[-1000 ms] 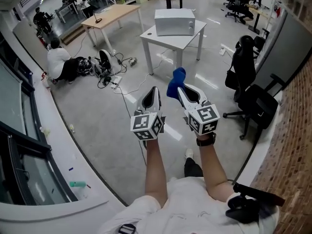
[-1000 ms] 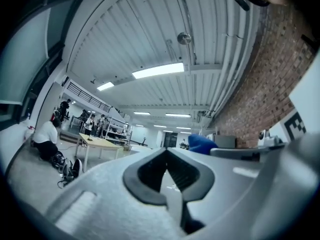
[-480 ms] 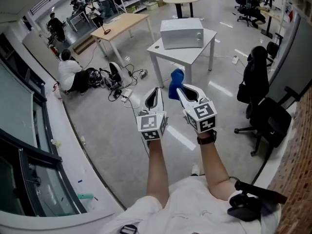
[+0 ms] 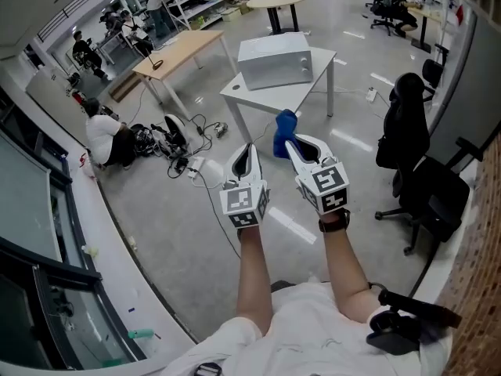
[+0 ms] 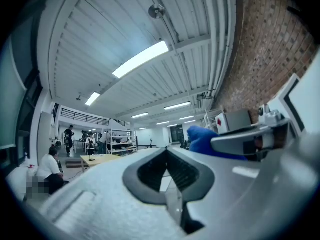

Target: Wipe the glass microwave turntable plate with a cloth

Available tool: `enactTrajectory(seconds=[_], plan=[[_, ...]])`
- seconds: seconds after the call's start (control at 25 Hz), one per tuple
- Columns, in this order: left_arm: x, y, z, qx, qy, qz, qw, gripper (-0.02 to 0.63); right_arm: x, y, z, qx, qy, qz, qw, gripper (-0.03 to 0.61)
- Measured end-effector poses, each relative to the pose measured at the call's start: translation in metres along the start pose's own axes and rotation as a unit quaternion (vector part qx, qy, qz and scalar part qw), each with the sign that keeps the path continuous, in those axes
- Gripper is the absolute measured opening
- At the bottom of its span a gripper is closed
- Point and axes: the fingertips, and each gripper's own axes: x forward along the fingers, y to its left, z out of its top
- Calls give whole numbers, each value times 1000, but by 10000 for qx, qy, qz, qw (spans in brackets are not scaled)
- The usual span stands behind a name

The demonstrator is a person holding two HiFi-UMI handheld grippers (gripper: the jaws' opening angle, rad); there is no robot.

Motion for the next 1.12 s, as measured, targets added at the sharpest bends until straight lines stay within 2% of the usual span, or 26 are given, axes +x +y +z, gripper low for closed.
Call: enactTrajectory(seconds=[0.32,0.52,0.64,0.76,1.0,1.12], plan=[[35,7,-50,73,540,-56,9985,2,25,-28,-39,310,231,-270,9989,51],[78,25,-71,-101,739,-148,9971,-5,62,-46,-60,233,755,-445,9959,51],[110,39,-68,-169,782,-220,9965,-5,88,-64,-52,208,807,-592,9948,51],[143,62,-56,-210,640,-253,9974,-5,124,-71,-36,88,706,-627,9955,51],[183,120,-47,-293,460,-242,9982,-5,198,-63,-30,261,563,-425,9972,58],[191,145,-46,-491,487,-134,9975,-5,223,-52,-35,260,574,-300,9976,58]])
